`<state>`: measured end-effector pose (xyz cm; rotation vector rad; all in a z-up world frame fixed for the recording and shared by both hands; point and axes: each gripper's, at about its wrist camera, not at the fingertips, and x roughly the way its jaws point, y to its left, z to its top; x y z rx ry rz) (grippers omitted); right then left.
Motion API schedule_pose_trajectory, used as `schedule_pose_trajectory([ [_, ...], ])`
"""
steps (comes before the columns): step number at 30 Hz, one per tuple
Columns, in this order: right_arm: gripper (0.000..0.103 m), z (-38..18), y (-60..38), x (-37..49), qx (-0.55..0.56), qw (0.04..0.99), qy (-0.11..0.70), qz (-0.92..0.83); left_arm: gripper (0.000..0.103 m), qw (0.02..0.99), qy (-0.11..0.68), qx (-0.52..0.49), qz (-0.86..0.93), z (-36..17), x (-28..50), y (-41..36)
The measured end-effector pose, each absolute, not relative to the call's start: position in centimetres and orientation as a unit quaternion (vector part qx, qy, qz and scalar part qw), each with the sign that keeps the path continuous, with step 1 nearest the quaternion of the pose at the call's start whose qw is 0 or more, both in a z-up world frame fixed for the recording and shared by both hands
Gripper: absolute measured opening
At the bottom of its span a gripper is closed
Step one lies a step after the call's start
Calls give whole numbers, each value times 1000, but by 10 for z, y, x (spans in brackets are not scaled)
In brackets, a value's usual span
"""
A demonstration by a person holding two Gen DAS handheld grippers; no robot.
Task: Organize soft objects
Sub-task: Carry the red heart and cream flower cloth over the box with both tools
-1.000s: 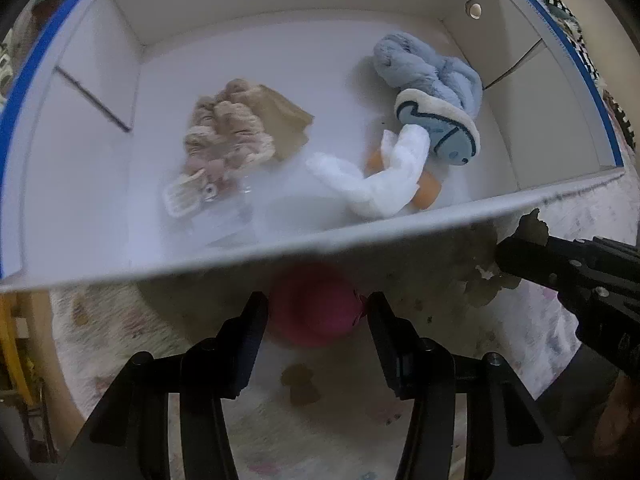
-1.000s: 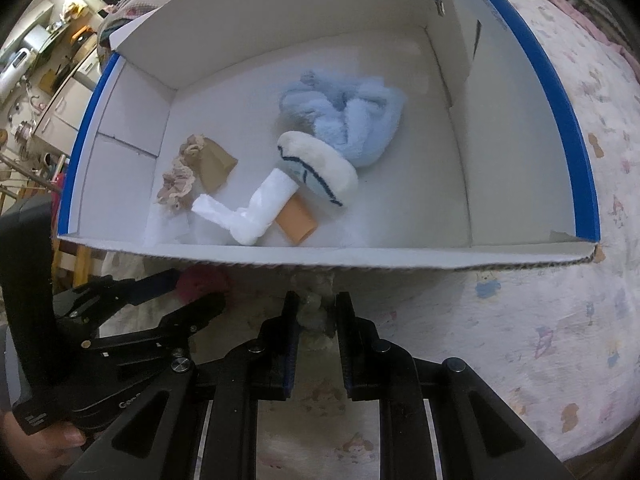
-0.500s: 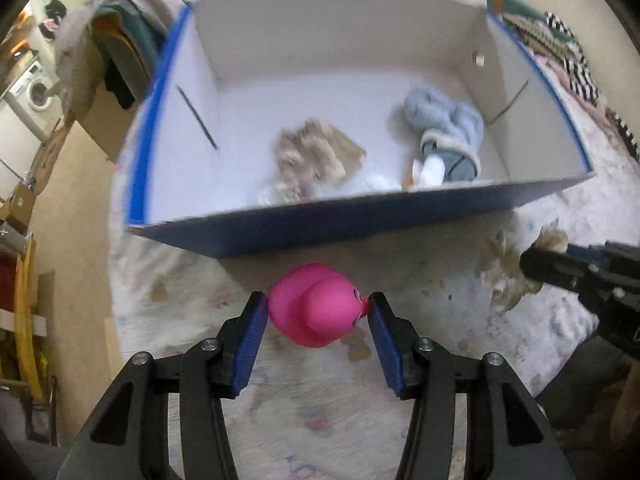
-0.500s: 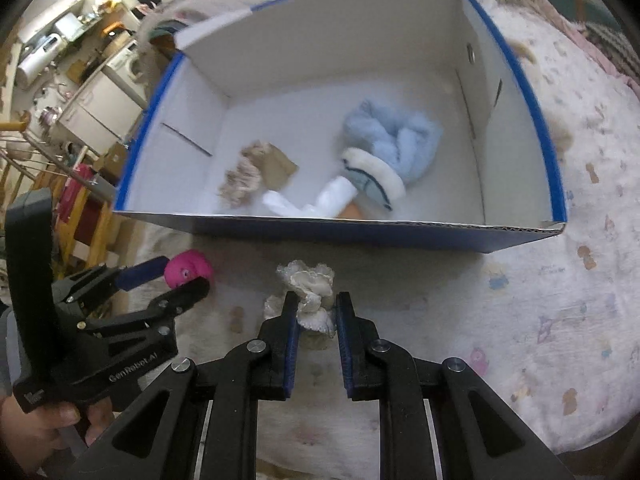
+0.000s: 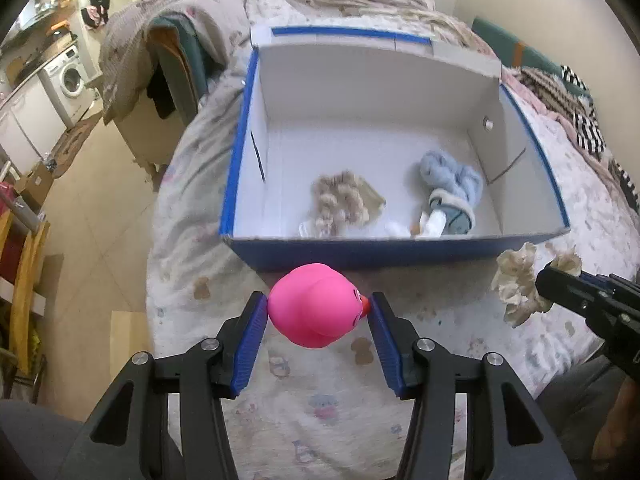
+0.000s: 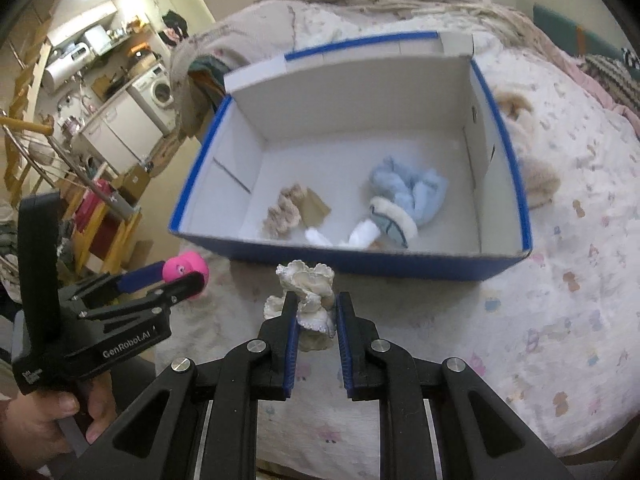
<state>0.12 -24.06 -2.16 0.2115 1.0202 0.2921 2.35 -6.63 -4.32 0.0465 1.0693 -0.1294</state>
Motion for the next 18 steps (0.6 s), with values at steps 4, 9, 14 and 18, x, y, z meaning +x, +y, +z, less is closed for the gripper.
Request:
schedule_pose_trajectory([
  [4, 20, -3, -247, 8, 117, 868, 461, 142, 48, 868, 493, 15, -56, -27, 25, -66],
  [9, 20, 22, -252, 18, 115, 883, 432, 143, 48, 884, 465, 5, -48, 0, 31, -65],
  [14, 20, 44, -256, 35, 108, 898, 404, 138, 48, 902, 430, 5, -41, 28, 44, -65],
  [18, 20, 51, -258, 54, 102, 904, 393, 135, 48, 908, 418, -6, -41, 40, 60, -63],
])
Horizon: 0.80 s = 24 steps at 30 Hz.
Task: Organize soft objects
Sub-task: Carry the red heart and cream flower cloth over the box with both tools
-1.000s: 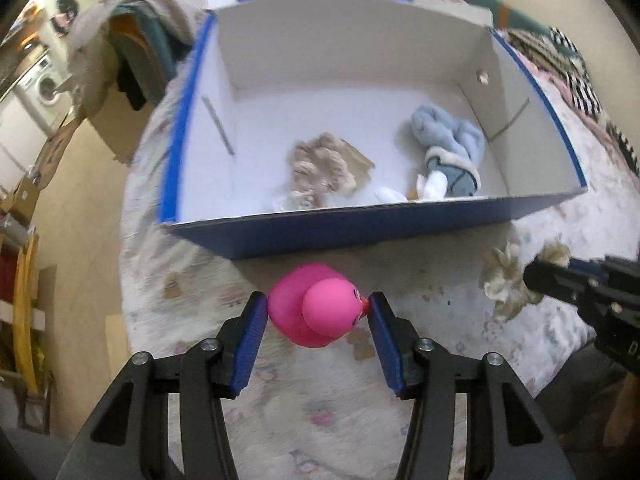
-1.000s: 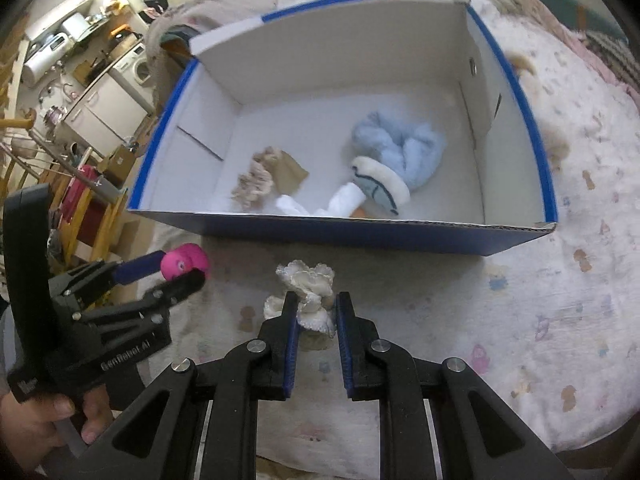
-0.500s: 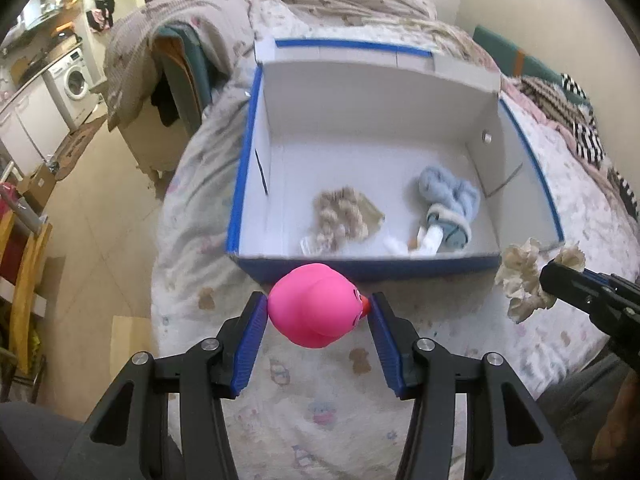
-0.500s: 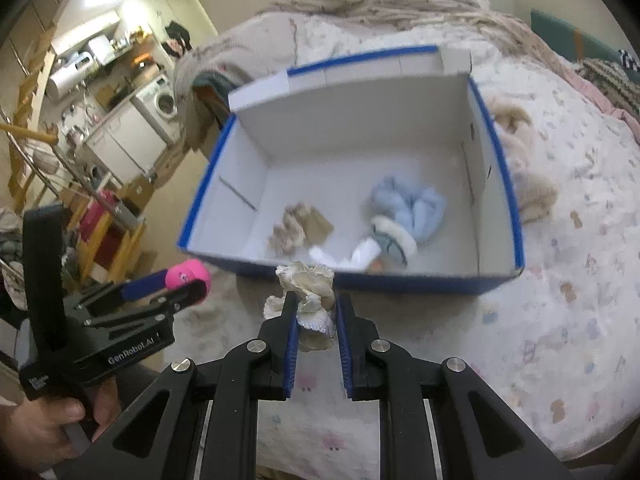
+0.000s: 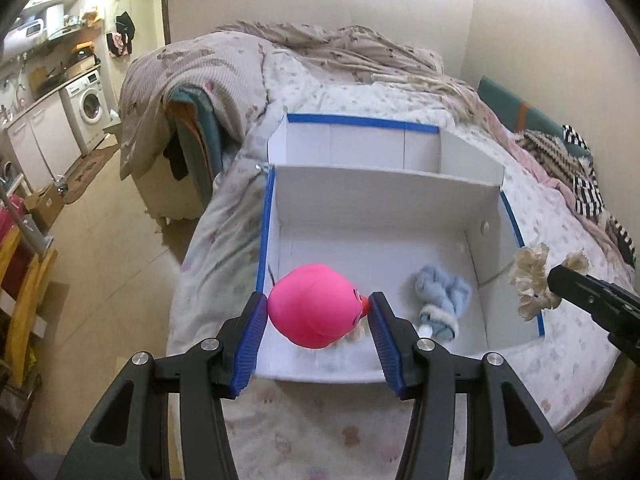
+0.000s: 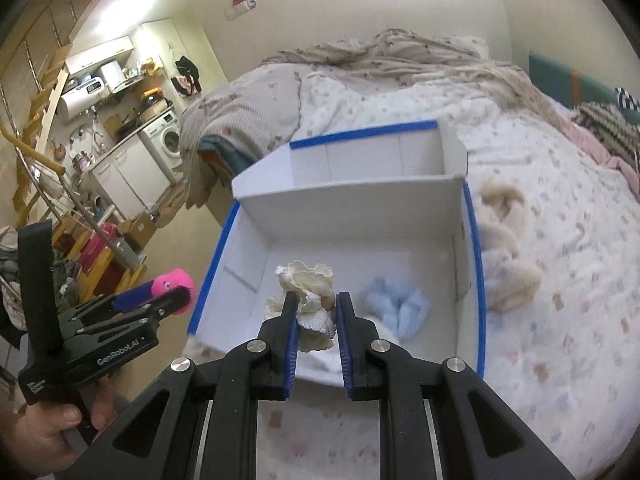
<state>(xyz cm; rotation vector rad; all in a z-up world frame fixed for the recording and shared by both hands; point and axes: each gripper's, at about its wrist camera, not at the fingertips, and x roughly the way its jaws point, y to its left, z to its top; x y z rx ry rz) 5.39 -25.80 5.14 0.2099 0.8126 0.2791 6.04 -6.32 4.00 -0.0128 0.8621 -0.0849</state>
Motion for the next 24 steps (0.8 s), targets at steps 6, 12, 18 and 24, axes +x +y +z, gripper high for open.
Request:
schedule_pose_trajectory([
  [6, 20, 38, -259, 92, 98, 900, 405, 131, 48, 908, 416, -2, -42, 40, 91, -68],
  [12, 20, 0, -259, 119, 100, 885, 436, 127, 48, 896, 441, -6, -44, 14, 122, -72],
  [18, 20, -39, -259, 134, 98, 868, 473, 117, 48, 885, 462, -14, -57, -28, 140, -82],
  [24, 20, -59, -264, 146, 103, 852, 502, 105, 48, 870, 488, -5, -64, -55, 147, -93],
])
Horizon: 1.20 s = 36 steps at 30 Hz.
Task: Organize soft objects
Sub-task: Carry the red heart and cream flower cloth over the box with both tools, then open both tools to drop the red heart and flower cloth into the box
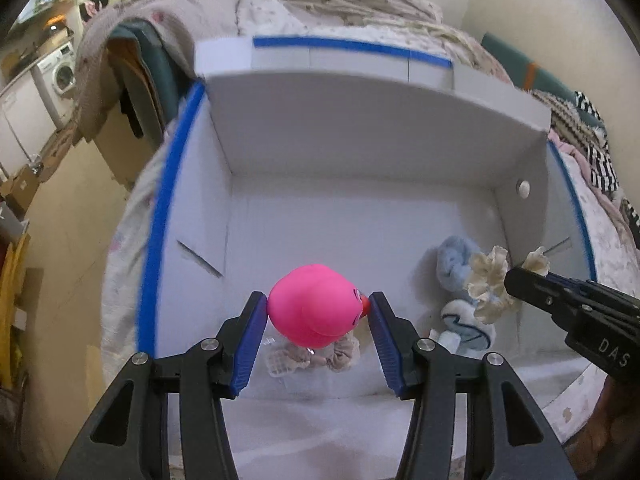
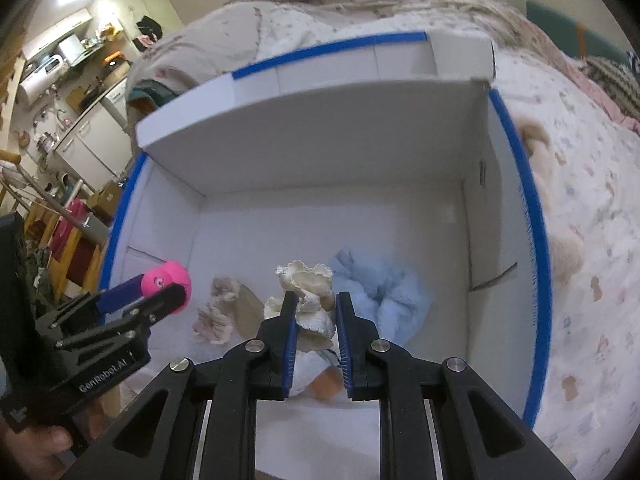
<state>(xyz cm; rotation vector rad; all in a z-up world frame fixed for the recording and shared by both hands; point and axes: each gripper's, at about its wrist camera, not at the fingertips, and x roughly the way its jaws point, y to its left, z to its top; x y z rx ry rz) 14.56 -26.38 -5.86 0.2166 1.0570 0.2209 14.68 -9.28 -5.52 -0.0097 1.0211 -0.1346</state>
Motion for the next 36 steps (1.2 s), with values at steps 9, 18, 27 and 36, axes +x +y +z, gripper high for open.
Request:
schedule_pose_trajectory([
  [9, 20, -84, -264, 144, 112, 827, 541, 107, 48, 855, 514, 9, -68, -74, 154, -101],
  [18, 39, -84, -259, 146, 109, 826, 542, 111, 51, 840, 537, 5, -74, -80, 152, -101],
  [27, 75, -78, -265, 147, 131, 834, 526, 105, 63, 843, 532, 21, -69, -74, 148, -106],
  [36, 79, -62, -272, 143, 151, 848, 498, 100, 67, 846, 529, -1, -64, -60, 143, -97],
])
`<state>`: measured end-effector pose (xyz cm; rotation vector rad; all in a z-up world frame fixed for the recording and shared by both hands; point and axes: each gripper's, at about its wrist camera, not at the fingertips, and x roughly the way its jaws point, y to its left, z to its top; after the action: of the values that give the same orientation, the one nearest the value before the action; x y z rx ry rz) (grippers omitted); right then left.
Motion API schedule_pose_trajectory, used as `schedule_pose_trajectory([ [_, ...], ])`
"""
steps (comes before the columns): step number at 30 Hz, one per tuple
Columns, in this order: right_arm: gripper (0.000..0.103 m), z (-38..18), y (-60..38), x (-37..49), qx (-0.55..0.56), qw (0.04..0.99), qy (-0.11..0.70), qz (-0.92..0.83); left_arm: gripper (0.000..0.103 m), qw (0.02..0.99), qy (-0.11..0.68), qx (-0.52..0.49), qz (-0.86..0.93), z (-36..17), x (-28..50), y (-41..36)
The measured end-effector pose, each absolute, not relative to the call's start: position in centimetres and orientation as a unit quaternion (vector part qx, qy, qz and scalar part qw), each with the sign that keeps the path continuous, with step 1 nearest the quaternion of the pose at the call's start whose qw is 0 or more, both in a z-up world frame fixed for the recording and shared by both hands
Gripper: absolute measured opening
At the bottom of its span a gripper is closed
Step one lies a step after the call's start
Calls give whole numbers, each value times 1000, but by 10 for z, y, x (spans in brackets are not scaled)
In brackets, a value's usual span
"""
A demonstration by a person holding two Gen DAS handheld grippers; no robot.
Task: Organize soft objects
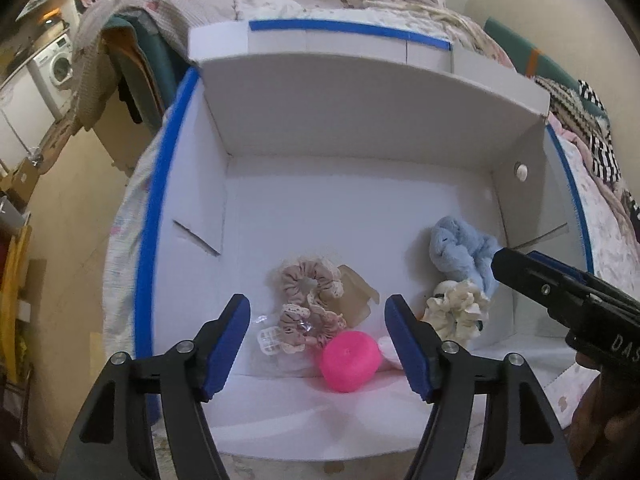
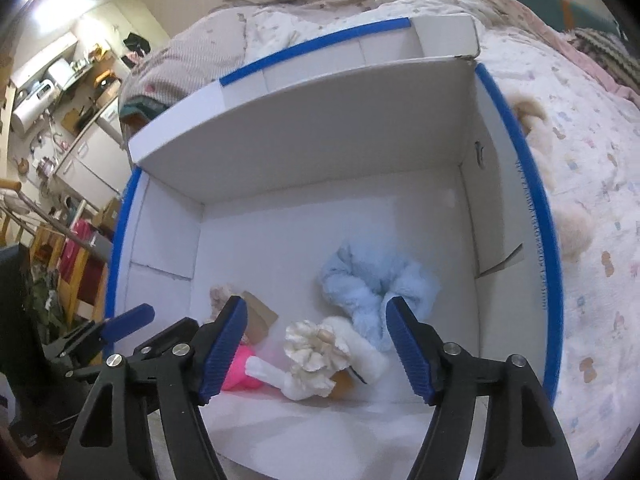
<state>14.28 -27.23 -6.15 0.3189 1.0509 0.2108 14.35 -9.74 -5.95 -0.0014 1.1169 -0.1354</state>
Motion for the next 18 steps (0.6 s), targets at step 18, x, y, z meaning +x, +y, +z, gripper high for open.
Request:
schedule_pose_trajectory([
  [18, 103, -38, -274, 82, 133, 861, 484, 79, 83, 869, 494, 5, -35, -20, 102, -70],
])
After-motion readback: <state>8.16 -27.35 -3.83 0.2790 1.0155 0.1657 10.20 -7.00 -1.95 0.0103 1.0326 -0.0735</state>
